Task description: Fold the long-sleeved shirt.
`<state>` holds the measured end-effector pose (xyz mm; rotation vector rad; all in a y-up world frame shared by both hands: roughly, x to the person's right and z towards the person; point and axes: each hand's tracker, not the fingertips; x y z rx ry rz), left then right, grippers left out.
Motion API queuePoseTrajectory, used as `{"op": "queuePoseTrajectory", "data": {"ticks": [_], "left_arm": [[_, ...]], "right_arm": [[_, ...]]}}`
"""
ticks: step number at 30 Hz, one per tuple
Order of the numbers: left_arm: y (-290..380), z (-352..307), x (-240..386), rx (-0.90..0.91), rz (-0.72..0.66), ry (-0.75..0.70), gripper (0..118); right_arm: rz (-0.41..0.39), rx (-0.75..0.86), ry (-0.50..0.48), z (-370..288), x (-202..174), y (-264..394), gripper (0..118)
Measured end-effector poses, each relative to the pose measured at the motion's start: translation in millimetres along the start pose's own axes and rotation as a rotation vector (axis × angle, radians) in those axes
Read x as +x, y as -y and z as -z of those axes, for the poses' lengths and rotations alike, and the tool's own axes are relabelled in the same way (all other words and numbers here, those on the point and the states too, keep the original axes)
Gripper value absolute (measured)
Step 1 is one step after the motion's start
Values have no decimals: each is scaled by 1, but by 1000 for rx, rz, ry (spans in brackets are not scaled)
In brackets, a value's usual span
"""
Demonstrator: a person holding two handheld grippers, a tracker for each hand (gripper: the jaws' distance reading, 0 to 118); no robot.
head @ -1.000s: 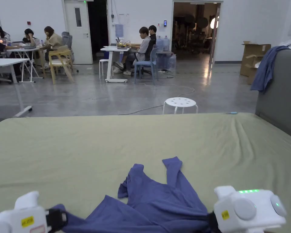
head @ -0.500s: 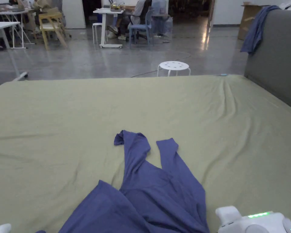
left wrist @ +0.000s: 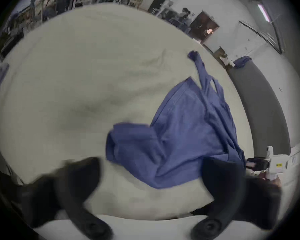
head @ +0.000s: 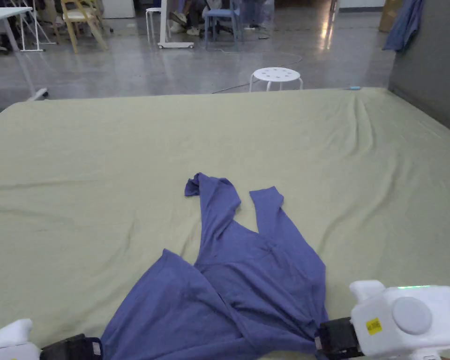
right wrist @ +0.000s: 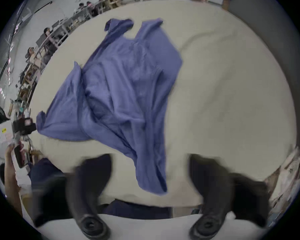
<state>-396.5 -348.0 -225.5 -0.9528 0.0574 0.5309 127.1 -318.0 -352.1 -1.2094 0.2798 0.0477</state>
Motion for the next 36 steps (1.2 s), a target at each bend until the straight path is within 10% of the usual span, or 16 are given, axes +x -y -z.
{"op": "queuePoseTrajectory", "data": {"ticks": [5, 6, 7, 8, 9, 15, 16, 18, 19, 24, 28, 30, 32, 36], "left_arm": [[24, -63, 36, 43, 79, 64, 110], [31, -68, 46, -9, 90, 37, 88], [37, -73, 56, -8, 108, 29, 18], [43, -75, 66, -9, 129, 5, 0], [46, -65, 60, 13, 122, -6, 0], [-10, -32, 110, 89, 121, 125, 0], [-29, -15, 121, 109, 165, 95, 14], [-68, 36, 122, 70, 187, 17, 103], [-90, 50, 123, 98, 174, 13, 118], [-147, 174, 135, -14, 188, -83, 111], [-149, 239, 135, -164, 267, -214, 46], [-145, 231, 141, -92, 329, -214, 44], [-145, 219, 147, -91, 413, -197, 0], [-125, 180, 155, -73, 386, -131, 0]], "right_arm": [[103, 210, -125, -77, 9, 22, 109], [118, 211, -163, -81, 11, 28, 103], [116, 219, -175, -83, 9, 35, 70], [112, 227, -158, -83, 8, 39, 22], [110, 220, -136, -78, 3, 42, 0], [151, 183, -197, -48, 0, 49, 0], [152, 175, -202, -46, 1, 44, 0], [159, 172, -192, -38, 3, 44, 0], [159, 164, -176, -35, 4, 45, 0], [178, 123, -144, -33, 8, 49, 0], [198, 76, -117, -28, 15, 55, 0], [204, 68, -106, -26, 21, 55, 0], [207, 64, -100, -27, 22, 52, 0], [205, 64, -93, -22, 21, 38, 0]]}}
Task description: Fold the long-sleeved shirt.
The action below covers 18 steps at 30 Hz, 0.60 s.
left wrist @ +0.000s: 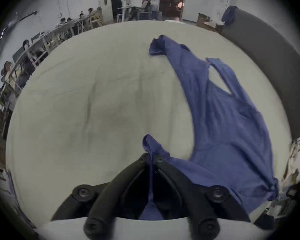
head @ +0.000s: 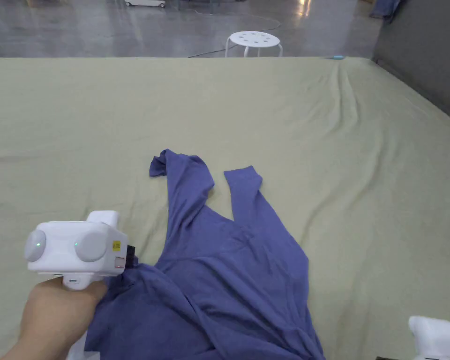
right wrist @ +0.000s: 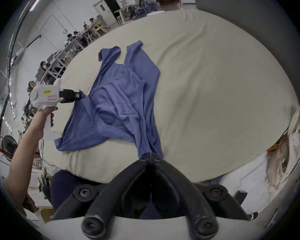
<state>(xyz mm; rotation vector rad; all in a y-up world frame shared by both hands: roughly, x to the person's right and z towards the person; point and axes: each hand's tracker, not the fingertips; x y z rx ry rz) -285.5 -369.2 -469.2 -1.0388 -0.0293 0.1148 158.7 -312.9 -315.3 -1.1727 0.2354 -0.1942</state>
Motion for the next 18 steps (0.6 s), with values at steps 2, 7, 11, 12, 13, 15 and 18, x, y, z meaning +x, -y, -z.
{"op": "queuePoseTrajectory", "data": {"ticks": [2, 7, 11, 12, 13, 15, 18], "left_arm": [[4, -30, -9, 96, -51, 22, 0], [29, -135, -18, 313, -104, 91, 0], [52, -191, -19, 383, -109, 96, 0], [58, -204, -22, 408, -143, 106, 0], [62, -210, -26, 420, -159, 112, 0], [73, -230, -32, 456, -200, 109, 0], [89, -260, -42, 518, -261, 100, 0]], "right_arm": [[-13, 4, 1, 5, -1, -6, 18], [-82, -34, 13, 39, -6, -3, 116], [-146, -119, 52, 74, -27, 3, 114], [-172, -111, 76, 80, -20, 0, 105], [-183, -126, 121, 84, -21, -2, 66], [-137, -118, 172, 77, -21, -3, 1], [-43, 65, -44, 25, -17, -14, 1]]}}
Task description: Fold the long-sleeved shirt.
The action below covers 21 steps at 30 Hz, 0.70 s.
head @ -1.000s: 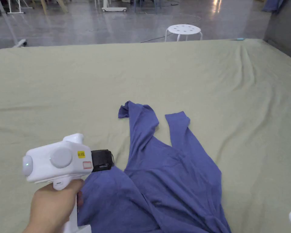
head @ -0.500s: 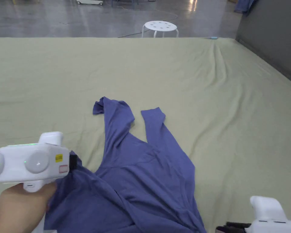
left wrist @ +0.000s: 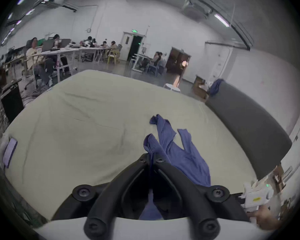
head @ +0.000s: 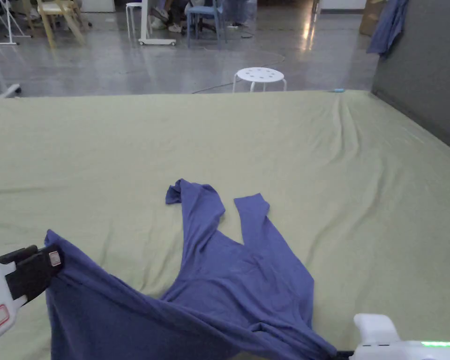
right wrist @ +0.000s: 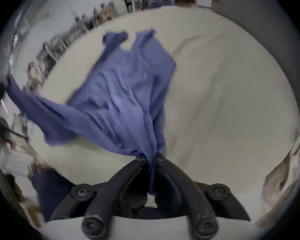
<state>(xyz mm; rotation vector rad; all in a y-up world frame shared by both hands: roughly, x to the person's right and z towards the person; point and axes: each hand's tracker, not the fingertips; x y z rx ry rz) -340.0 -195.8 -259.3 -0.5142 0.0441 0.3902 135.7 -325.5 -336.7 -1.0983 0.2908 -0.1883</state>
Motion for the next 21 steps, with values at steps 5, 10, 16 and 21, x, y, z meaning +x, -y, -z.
{"op": "queuePoseTrajectory", "data": {"ticks": [5, 10, 16, 21], "left_arm": [[-27, -59, -3, 155, -69, -1, 0], [-91, -109, 17, 322, 8, 38, 0], [-178, -134, 35, 441, 35, 103, 0], [-190, -133, 54, 518, 98, 76, 0]], "right_arm": [[13, 299, -123, -117, -24, -37, 1], [-164, 566, -133, -230, -80, -84, 1], [-261, 783, -97, -325, -131, -152, 1], [-360, 860, -3, -337, -160, -166, 1]]}}
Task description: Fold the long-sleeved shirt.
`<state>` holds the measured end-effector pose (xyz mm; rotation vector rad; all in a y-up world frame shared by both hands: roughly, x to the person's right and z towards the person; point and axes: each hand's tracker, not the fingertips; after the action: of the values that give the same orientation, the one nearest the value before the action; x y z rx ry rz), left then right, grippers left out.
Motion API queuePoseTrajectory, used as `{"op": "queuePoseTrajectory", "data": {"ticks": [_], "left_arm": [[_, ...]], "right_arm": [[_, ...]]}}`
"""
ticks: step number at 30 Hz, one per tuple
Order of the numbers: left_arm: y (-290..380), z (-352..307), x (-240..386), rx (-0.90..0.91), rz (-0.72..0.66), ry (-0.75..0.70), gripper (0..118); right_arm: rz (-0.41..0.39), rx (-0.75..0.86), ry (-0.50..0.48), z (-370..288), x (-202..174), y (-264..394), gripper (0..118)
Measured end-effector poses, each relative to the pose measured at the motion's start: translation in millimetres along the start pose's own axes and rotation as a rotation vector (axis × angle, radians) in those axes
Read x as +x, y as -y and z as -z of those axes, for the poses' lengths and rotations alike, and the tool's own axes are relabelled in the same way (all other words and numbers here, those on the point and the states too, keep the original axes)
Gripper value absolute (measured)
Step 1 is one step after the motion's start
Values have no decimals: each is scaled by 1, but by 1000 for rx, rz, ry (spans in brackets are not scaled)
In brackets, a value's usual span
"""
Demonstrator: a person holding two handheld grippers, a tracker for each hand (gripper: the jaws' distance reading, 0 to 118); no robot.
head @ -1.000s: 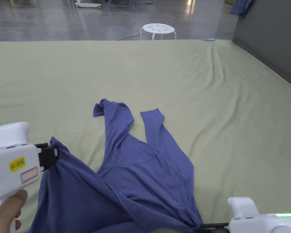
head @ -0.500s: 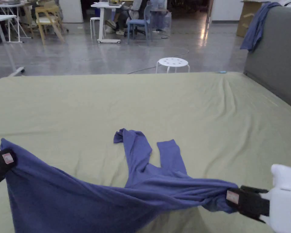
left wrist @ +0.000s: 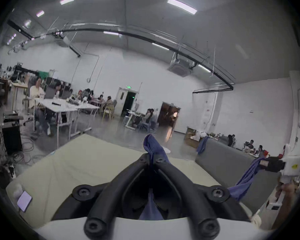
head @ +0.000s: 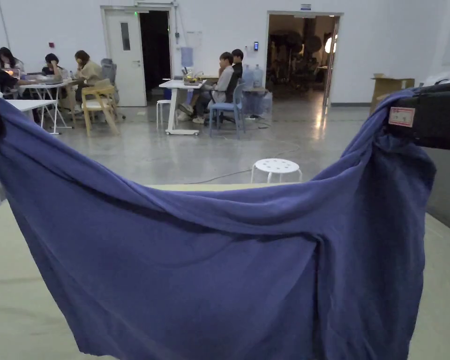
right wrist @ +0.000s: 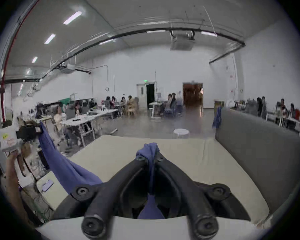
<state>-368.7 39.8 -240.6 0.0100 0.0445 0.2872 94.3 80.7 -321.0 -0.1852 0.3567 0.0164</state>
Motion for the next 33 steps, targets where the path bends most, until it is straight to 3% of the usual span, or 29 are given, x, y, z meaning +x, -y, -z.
{"op": "queuePoseTrajectory", "data": {"ticks": [8, 11, 17, 19, 21, 23, 26, 30, 33], "left_arm": [[-32, 131, -17, -84, -11, 14, 0], [-66, 191, -19, -37, 9, -19, 0], [-136, 294, -6, -24, 115, -89, 0], [-149, 308, 3, -16, 116, -106, 0], [-168, 318, 6, 36, 87, -101, 0], [-186, 324, 7, 68, 109, -91, 0], [-199, 330, 15, 89, 228, -70, 0], [-177, 342, 9, 71, 220, -78, 0], [-134, 357, -7, -2, 197, -75, 0]], "right_arm": [[-27, -50, -3, 119, 26, -60, 1], [-55, -41, 46, 177, 37, -107, 1], [-29, -43, 145, 276, 45, -206, 1], [-26, -11, 218, 296, 45, -235, 1], [-6, 51, 200, 304, 44, -258, 1], [-76, 62, 241, 313, 44, -276, 1], [-58, 79, 256, 316, 47, -287, 1], [-21, 69, 280, 330, 53, -271, 1], [-64, -37, 288, 355, 56, -230, 1]]}}
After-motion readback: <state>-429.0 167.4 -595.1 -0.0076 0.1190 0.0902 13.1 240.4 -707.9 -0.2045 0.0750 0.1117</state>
